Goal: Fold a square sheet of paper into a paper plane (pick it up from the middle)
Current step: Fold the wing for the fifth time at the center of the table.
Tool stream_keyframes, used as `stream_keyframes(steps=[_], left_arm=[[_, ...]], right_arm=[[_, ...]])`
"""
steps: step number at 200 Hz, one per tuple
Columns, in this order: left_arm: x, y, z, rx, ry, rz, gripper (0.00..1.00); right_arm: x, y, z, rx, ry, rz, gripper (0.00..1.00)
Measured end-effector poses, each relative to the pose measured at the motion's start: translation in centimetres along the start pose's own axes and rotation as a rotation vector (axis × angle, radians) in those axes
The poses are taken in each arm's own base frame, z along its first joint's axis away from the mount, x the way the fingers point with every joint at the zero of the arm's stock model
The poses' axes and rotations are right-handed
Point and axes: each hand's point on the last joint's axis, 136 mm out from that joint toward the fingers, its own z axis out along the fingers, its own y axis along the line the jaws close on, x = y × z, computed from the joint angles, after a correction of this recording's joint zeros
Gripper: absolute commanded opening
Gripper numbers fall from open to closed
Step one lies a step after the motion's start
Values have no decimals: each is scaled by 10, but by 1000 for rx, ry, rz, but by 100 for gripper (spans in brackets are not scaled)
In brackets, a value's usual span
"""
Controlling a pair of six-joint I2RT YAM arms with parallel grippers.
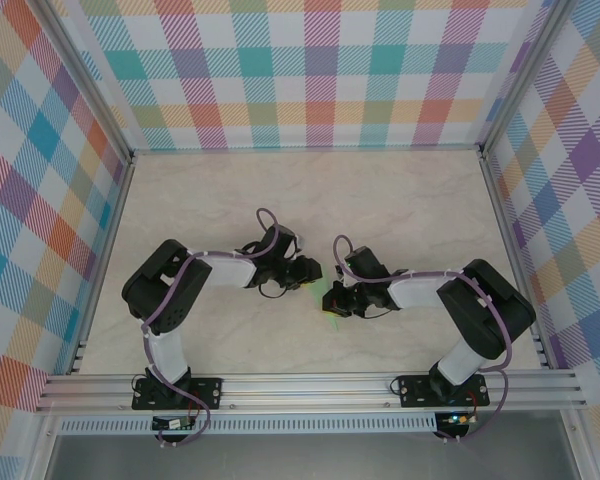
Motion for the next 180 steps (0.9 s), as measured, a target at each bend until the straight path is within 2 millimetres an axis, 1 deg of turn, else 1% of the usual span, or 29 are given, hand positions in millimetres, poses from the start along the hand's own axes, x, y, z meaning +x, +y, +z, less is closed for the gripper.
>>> stream_keyframes(steps=[37, 107, 123, 158, 180], left_arm=[[-4, 2, -3, 27, 19, 6, 34], [-30, 12, -12, 36, 2, -7, 35], [-39, 15, -15, 29, -14, -7, 35], [-68, 32, -29, -12, -70, -28, 36], [-77, 36, -37, -31, -84, -40, 37]], right_arm=[[0, 0, 1, -9, 11, -19, 4], [0, 2, 2, -18, 21, -30, 4], [0, 2, 2, -19, 22, -35, 4], [0, 2, 2, -20, 22, -42, 4], [0, 3, 2, -20, 21, -41, 5]])
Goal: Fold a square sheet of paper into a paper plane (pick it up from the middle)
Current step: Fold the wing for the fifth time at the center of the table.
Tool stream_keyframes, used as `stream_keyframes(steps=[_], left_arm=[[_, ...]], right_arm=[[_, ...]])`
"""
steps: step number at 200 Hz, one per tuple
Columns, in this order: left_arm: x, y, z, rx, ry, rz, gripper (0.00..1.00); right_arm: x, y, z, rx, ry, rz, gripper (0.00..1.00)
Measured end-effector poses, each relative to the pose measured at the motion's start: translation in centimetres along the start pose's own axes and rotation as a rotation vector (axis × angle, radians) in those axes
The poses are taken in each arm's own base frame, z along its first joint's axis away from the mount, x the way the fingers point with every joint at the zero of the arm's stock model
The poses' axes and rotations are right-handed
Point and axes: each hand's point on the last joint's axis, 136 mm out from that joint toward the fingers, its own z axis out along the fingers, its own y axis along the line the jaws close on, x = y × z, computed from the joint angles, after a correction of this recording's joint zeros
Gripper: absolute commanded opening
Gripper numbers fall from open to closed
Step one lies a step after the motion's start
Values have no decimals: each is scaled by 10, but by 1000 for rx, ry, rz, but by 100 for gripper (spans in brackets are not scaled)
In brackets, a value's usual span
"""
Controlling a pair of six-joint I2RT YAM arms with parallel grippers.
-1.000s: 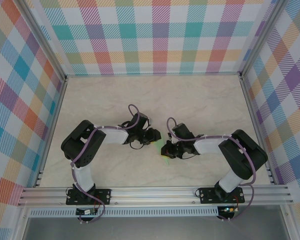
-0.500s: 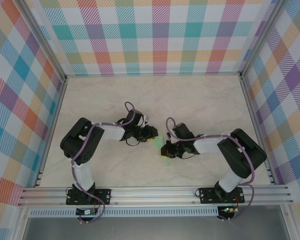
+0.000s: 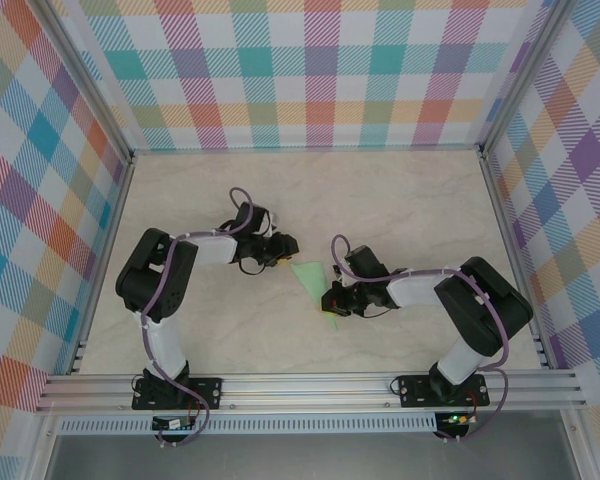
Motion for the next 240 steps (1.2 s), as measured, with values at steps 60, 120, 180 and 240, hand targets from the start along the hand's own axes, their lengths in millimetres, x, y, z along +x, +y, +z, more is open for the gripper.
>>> stream_keyframes(steps=[60, 120, 180, 240], left_arm=[[-2, -56, -60, 83, -107, 65, 36], [62, -65, -45, 90, -36, 73, 36], [102, -55, 10, 32, 74, 73, 35], [102, -36, 27, -21, 73, 52, 32]], right_arm=[[-2, 2, 0, -1, -2, 27, 5], [-2, 2, 0, 4, -1, 52, 6], [-2, 2, 0, 0, -5, 53, 6], [1, 3, -4, 3, -5, 50, 9]])
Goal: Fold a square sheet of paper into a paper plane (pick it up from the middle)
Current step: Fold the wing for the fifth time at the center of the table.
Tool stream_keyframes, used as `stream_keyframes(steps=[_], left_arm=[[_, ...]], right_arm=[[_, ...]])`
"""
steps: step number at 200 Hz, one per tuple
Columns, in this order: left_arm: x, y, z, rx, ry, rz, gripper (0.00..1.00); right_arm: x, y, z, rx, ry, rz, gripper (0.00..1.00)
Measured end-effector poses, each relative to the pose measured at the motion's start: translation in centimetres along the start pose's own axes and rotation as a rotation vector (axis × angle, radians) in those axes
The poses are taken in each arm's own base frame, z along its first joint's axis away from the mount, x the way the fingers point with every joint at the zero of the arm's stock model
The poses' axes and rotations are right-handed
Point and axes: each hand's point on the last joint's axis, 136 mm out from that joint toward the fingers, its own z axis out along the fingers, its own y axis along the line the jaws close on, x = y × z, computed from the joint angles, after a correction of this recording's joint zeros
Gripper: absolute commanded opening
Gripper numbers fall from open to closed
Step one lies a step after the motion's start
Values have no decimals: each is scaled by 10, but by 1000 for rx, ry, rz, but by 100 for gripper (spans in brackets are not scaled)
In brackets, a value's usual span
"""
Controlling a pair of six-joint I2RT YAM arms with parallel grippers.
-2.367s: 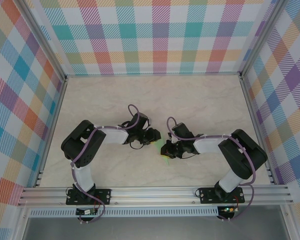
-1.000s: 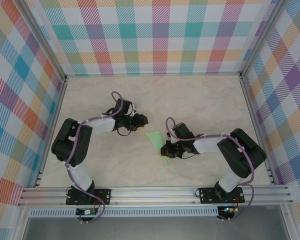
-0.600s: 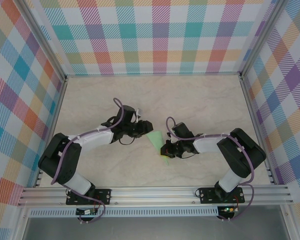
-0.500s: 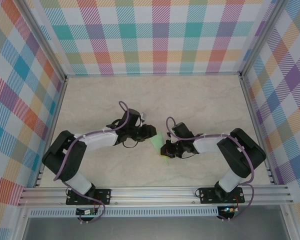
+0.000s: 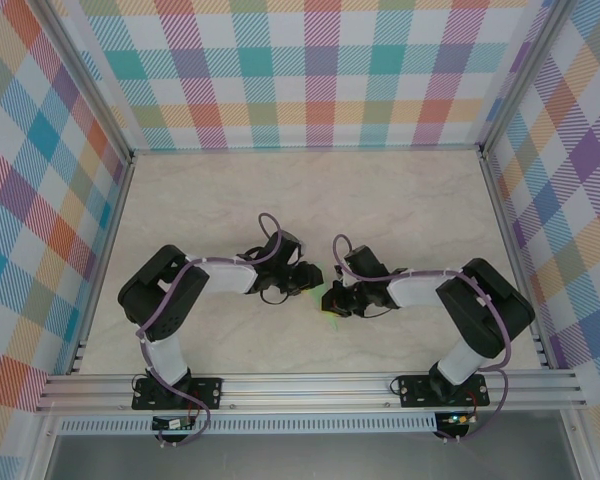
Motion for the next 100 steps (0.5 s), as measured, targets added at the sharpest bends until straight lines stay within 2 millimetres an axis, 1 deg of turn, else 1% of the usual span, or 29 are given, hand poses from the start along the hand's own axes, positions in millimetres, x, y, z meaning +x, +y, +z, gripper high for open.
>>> stream_keyframes(steps=[13, 33, 45, 87, 100], left_arm=[[-1, 0, 1, 1, -4, 2, 33], [-1, 0, 1, 1, -4, 2, 32], [-1, 0, 1, 1, -5, 2, 32], [-1, 0, 1, -1, -5, 3, 32], [-1, 0, 1, -2, -6, 3, 32]], right_arm=[[4, 2, -5, 0, 5, -5, 11], [8, 13, -12, -37, 17, -44, 11], [12, 15, -14, -42, 28, -60, 11], [21, 3, -12, 1, 62, -66, 12], [25, -4, -10, 11, 73, -58, 12]])
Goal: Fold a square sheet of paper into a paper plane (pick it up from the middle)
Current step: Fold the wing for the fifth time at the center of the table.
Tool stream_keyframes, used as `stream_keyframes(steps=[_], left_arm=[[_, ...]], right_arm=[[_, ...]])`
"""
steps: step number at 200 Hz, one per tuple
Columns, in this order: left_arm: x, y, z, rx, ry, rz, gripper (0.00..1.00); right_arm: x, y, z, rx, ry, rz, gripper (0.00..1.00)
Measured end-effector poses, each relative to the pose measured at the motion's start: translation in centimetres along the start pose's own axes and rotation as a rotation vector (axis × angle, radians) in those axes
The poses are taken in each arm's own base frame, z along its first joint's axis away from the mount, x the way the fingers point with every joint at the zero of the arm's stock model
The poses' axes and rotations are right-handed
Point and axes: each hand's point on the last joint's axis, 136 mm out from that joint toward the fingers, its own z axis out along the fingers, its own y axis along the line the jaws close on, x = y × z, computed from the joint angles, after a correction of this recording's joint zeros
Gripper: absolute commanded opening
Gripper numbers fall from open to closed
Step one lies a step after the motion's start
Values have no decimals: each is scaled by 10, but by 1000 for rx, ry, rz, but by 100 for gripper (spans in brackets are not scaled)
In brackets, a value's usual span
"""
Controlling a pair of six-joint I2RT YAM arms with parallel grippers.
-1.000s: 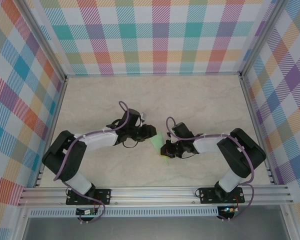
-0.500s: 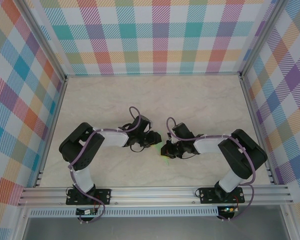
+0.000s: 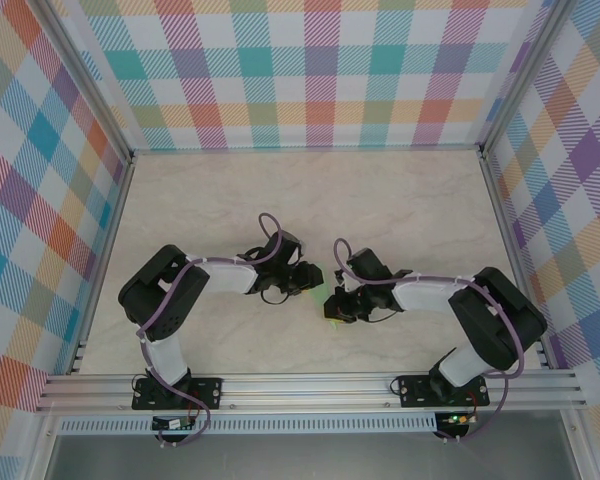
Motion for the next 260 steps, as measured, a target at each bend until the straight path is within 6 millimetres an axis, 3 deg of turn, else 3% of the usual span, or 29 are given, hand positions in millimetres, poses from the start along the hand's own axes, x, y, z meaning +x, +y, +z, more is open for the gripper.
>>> stream_keyframes(steps=[14, 48, 114, 156, 181, 228, 260], left_arm=[[0, 0, 0, -1, 1, 1, 32], [1, 0, 0, -2, 1, 3, 32], [1, 1, 0, -2, 2, 3, 33], [-2, -2, -2, -18, -1, 6, 40], [-6, -7, -18, -60, -25, 19, 50], [-26, -46, -75, -128, -165, 63, 61], [-14, -39, -89, -238, -188, 45, 67]], right_arm=[[9, -11, 3, 15, 16, 15, 12], [11, -11, 1, -8, -1, -4, 13], [42, -30, -17, 51, 30, 19, 15], [40, -36, -43, 136, -78, 2, 27], [31, -39, -62, 181, -188, -3, 39], [15, -46, -85, 246, -346, 25, 49], [10, -53, -89, 284, -389, 58, 52]])
